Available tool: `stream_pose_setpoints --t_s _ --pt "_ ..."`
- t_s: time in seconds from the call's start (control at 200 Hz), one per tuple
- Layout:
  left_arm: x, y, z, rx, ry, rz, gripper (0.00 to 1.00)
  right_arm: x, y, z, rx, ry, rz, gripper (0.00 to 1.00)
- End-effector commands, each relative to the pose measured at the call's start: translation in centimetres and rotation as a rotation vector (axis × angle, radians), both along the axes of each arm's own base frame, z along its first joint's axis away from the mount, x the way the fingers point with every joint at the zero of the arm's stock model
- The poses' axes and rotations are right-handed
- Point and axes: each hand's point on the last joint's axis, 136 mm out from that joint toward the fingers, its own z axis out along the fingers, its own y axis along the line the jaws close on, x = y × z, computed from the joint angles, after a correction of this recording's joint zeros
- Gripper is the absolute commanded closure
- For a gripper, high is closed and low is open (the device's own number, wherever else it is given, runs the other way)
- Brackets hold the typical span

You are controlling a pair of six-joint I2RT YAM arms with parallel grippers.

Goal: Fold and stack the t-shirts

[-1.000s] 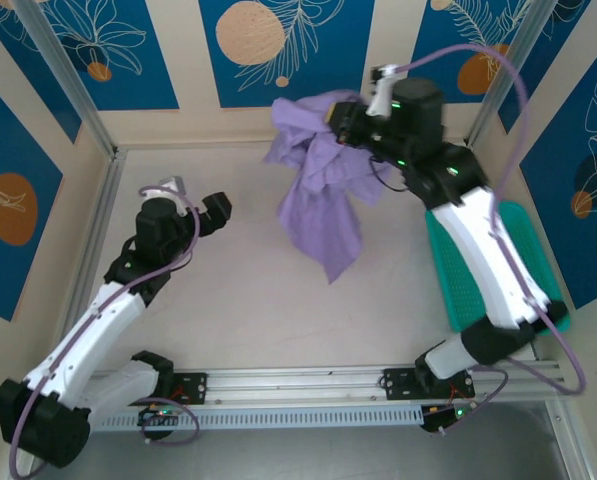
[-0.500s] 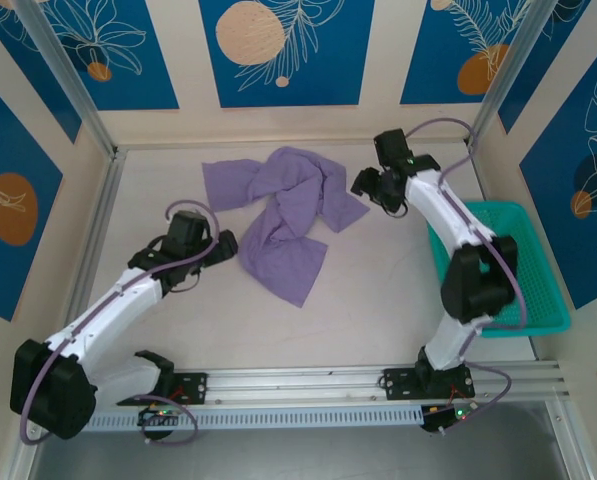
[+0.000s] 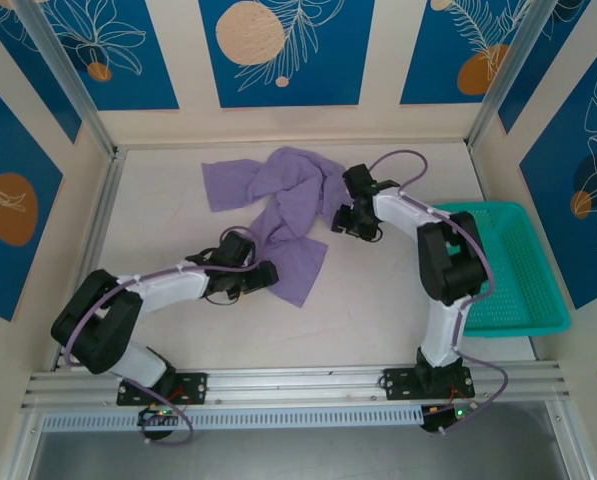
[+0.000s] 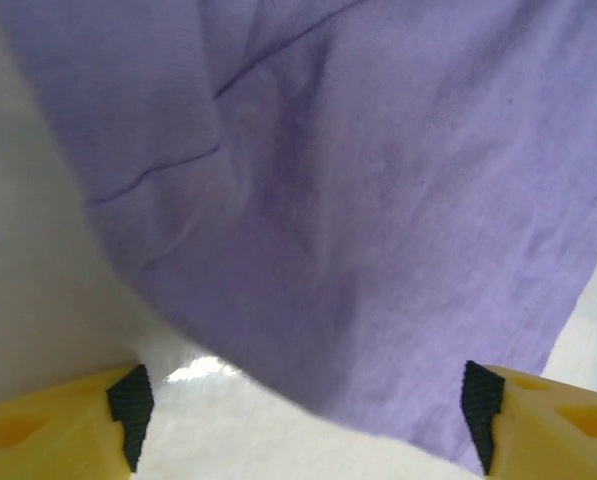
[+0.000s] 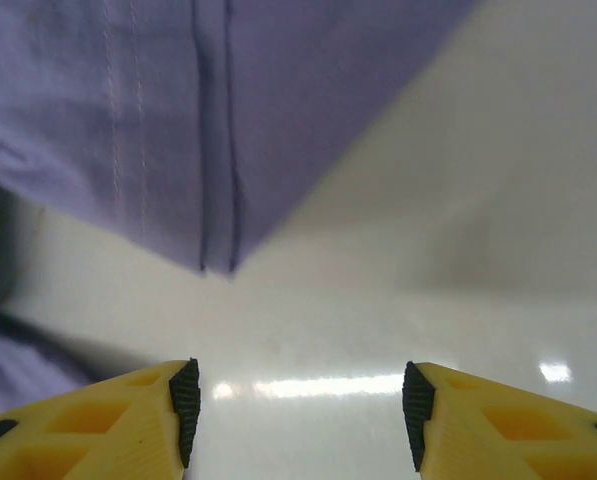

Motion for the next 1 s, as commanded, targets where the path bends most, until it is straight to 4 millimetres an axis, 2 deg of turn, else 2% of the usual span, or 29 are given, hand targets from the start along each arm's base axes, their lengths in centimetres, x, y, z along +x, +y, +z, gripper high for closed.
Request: stream_pose_setpoints --t_s 0.0,0.14,0.235,0.345,0.405,0.47,0.545,0.64,0.87,0.995 --pt "1.8 -1.0 0.2 -0.011 -0.036 0.024 0.24 3.0 0.3 1.1 -0.039 -0.062 0.018 0.41" --pt "2.8 -1.4 -0.2 0.009 -0.05 0.009 0.45 4.5 1.3 -0.3 -0.021 -0.038 0.031 0.44" --pt "3.6 -1.4 -0.2 0.04 -0.064 -0.007 0.68 5.3 2.1 -1.0 -0.013 -0.05 0.059 0.48" --pt "4.5 -0.2 -0.1 0.074 -0.066 0.012 1.0 5.6 1.9 -2.3 -0.01 -0.01 0.05 0.66" --pt "5.0 0.8 0.4 0.066 -0.076 0.036 1.0 5.4 2.0 -2.8 -0.001 0.004 0.046 0.78" --pt "5.4 1.8 1.8 0.058 -0.103 0.052 1.0 5.3 2.0 -2.3 0.009 -0.007 0.047 0.92" --pt "5.7 3.1 4.6 0.084 -0.171 0.058 1.0 5.2 2.2 -0.2 0.041 -0.053 0.055 0.99" --pt "6.1 5.5 9.1 0.14 -0.281 0.102 1.0 4.9 2.5 4.5 0.111 -0.147 0.054 1.0" --pt "5.6 10.2 22.5 0.115 -0.599 0.263 1.0 3.4 0.3 16.4 0.278 -0.363 -0.01 1.0" --pt "4.8 11.7 28.6 0.077 -0.721 0.305 1.0 2.0 -1.0 20.9 0.342 -0.445 -0.031 1.0"
